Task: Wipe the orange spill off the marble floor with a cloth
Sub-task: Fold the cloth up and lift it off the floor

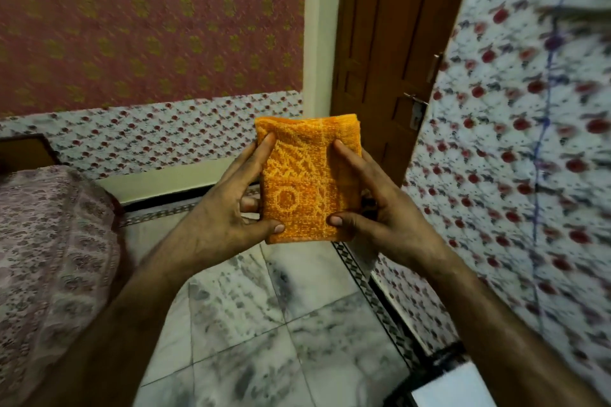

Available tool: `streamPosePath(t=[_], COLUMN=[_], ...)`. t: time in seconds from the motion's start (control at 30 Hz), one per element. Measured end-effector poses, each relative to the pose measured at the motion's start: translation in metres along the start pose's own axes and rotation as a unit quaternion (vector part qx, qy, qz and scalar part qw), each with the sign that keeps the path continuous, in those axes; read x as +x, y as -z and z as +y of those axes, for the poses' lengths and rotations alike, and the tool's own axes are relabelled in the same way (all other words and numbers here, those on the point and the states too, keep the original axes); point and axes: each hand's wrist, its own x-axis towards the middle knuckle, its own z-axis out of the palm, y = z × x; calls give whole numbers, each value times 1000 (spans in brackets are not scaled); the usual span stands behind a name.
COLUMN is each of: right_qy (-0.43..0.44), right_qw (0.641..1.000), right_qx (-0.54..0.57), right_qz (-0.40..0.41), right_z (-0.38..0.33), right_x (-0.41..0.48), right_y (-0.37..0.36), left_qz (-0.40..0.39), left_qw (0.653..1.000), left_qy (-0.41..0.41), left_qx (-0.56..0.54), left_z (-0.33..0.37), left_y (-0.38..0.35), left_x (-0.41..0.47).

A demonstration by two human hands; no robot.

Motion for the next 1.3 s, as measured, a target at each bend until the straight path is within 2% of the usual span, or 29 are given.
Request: streamPosePath(t=[0.33, 0.57, 0.77, 1.07, 1.3], right_qy=[-152, -251, -344, -445, -513], right_qw=[981, 946, 897, 818, 757], right_qx=[-35, -61, -74, -45, -16], right_qz=[117, 194, 268, 361, 405], right_z=[55, 90, 137, 241, 339], right_x=[-116, -197, -274, -382, -450], right_y=[65, 94, 94, 40, -20], left_qz=[-155, -266, -389, -494, -538], left_qw=[987, 961, 917, 866, 836], left_qy=[-22, -47, -48, -74, -74], left_qx=[-26, -66, -68, 33, 71], left_z=[-6, -10, -35, -103, -193], left_y=[-132, -235, -344, -499, -613], left_x=[75, 119, 147, 135, 107])
